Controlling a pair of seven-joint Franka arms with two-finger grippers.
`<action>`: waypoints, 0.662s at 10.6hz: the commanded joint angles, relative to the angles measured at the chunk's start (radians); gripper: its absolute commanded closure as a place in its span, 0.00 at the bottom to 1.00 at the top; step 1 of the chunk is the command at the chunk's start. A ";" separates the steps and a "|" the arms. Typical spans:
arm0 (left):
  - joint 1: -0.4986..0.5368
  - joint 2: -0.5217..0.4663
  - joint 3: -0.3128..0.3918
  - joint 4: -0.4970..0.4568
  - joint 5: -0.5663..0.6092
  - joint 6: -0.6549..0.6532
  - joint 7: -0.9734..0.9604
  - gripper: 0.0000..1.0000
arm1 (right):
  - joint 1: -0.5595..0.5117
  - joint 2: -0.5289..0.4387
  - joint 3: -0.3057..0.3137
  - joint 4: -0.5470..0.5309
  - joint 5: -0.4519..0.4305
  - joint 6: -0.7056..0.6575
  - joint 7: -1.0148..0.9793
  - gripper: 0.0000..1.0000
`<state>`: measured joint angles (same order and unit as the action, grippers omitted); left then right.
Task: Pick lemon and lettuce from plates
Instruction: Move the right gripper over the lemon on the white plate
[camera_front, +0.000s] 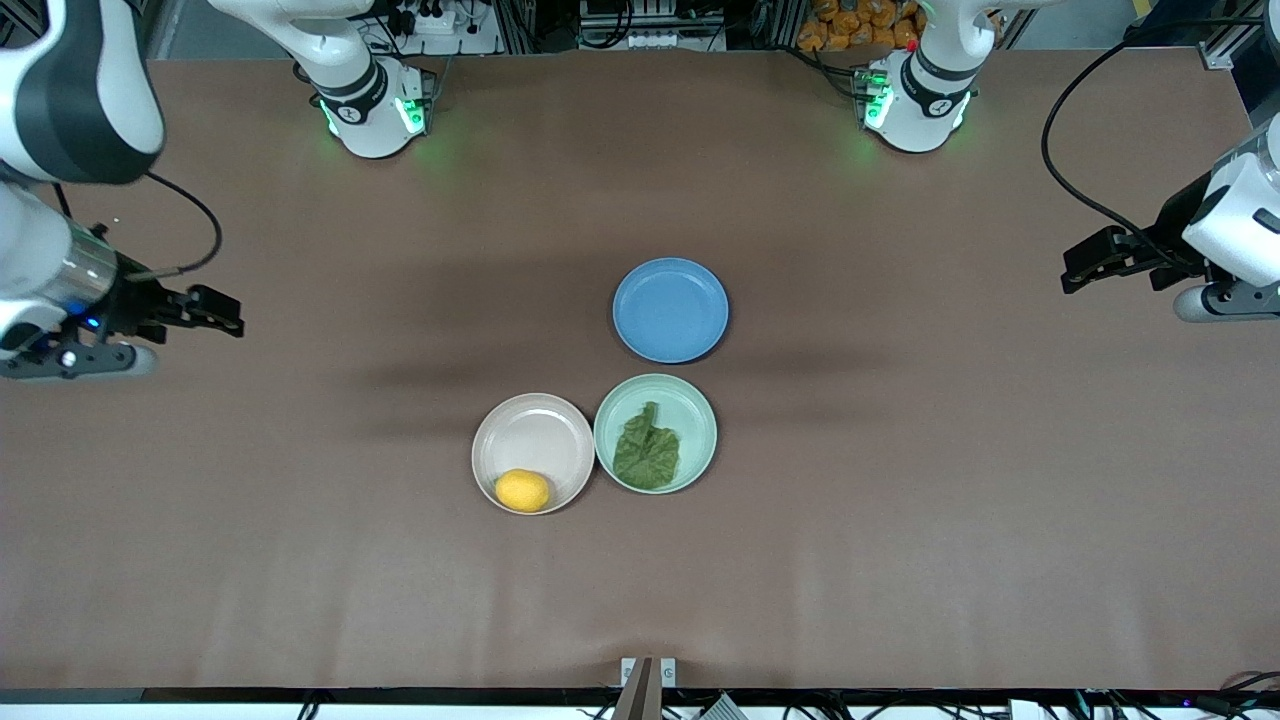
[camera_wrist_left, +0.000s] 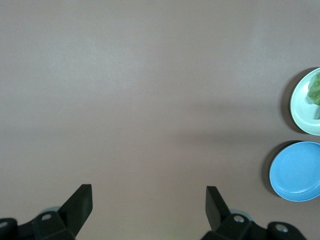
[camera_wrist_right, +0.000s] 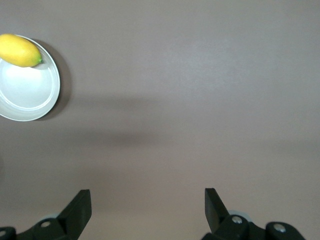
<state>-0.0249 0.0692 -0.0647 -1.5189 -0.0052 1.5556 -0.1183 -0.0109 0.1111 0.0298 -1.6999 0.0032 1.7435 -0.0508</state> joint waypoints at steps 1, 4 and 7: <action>0.000 0.000 -0.004 0.008 0.014 -0.009 0.002 0.00 | 0.032 0.060 0.001 0.016 0.015 0.037 0.049 0.00; -0.006 0.006 -0.004 0.005 0.024 -0.009 0.002 0.00 | 0.074 0.140 0.002 0.058 0.017 0.059 0.109 0.00; -0.004 0.006 -0.004 0.006 0.025 -0.009 0.002 0.00 | 0.101 0.214 0.002 0.117 0.020 0.059 0.120 0.00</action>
<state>-0.0265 0.0747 -0.0656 -1.5203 -0.0052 1.5555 -0.1183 0.0775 0.2579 0.0315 -1.6561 0.0062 1.8146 0.0474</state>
